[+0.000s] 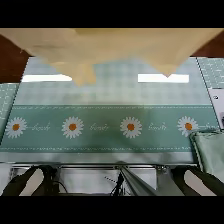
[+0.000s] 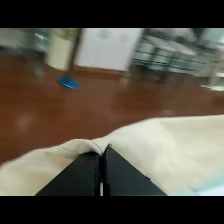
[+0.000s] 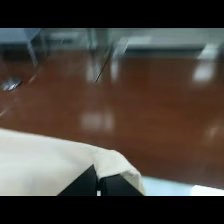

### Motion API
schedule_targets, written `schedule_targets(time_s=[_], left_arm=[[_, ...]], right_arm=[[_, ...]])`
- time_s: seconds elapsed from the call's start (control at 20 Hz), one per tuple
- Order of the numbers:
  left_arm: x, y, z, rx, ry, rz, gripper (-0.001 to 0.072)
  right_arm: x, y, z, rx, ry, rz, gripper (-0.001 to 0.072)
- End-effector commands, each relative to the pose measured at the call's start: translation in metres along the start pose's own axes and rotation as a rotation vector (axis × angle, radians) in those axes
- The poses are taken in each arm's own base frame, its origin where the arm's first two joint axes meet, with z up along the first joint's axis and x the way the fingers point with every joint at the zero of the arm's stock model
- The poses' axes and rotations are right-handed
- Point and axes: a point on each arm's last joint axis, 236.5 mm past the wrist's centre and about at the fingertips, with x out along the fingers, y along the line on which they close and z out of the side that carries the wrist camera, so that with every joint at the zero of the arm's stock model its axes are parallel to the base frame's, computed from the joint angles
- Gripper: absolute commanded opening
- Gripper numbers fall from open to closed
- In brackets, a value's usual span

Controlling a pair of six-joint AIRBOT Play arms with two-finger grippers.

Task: Fold the shirts.

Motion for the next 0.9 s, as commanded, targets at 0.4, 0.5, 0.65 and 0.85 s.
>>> schedule_targets(time_s=[0.4, 0.5, 0.65, 0.85], left_arm=[[-0.172, -0.043, 0.013, 0.33, -0.178, 0.476, 0.0023], [-0.158, -0.019, -0.003, 0.294, -0.113, 0.502, 0.0022], [-0.11, 0.028, -0.038, 0.175, 0.009, 0.483, 0.0022], [-0.025, 0.084, -0.138, -0.092, 0.273, 0.347, 0.0022]], right_arm=[[-0.151, 0.008, -0.052, -0.045, -0.033, -0.329, 0.0018], [-0.136, -0.002, -0.072, -0.019, 0.037, -0.329, 0.0018], [-0.092, -0.02, -0.109, 0.039, 0.166, -0.294, 0.0018], [-0.011, -0.032, -0.169, 0.132, 0.367, -0.141, 0.0018]])
